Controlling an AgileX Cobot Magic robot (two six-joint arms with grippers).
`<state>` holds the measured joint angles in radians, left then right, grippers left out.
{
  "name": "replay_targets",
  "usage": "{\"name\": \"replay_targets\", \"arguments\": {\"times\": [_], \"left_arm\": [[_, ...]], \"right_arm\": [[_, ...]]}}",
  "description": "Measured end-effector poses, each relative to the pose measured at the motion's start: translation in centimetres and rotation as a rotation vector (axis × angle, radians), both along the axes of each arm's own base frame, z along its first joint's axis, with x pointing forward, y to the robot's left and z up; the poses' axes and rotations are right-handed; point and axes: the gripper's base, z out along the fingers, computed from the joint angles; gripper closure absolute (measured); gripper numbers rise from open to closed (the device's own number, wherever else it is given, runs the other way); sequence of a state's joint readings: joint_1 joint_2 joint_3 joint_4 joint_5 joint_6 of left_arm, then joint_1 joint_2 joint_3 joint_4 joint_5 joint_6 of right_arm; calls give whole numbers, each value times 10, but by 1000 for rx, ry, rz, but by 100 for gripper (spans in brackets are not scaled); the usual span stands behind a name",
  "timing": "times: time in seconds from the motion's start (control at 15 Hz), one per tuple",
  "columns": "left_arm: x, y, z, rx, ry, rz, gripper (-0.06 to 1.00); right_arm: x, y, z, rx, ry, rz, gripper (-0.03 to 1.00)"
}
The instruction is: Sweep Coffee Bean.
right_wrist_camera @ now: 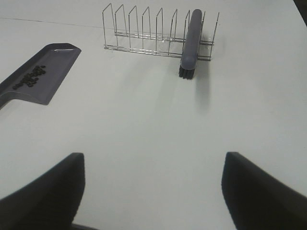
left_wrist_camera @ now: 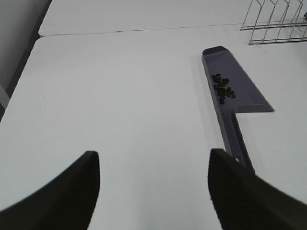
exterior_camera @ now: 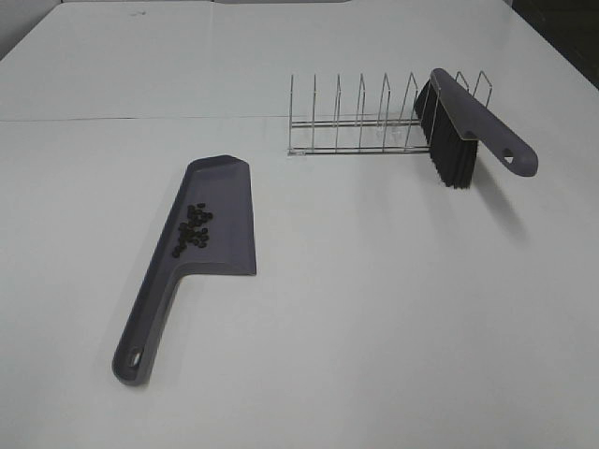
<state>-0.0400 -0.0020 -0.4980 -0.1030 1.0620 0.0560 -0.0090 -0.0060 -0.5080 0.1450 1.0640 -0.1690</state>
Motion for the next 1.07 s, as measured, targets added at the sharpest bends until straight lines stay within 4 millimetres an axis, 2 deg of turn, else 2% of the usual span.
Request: {"name": "replay_targets", "arguments": {"times": [1.07], "left_arm": [[0,0,0,0,0,0,35]], "right_arm": [[0,0,0,1,0,1,30]]}}
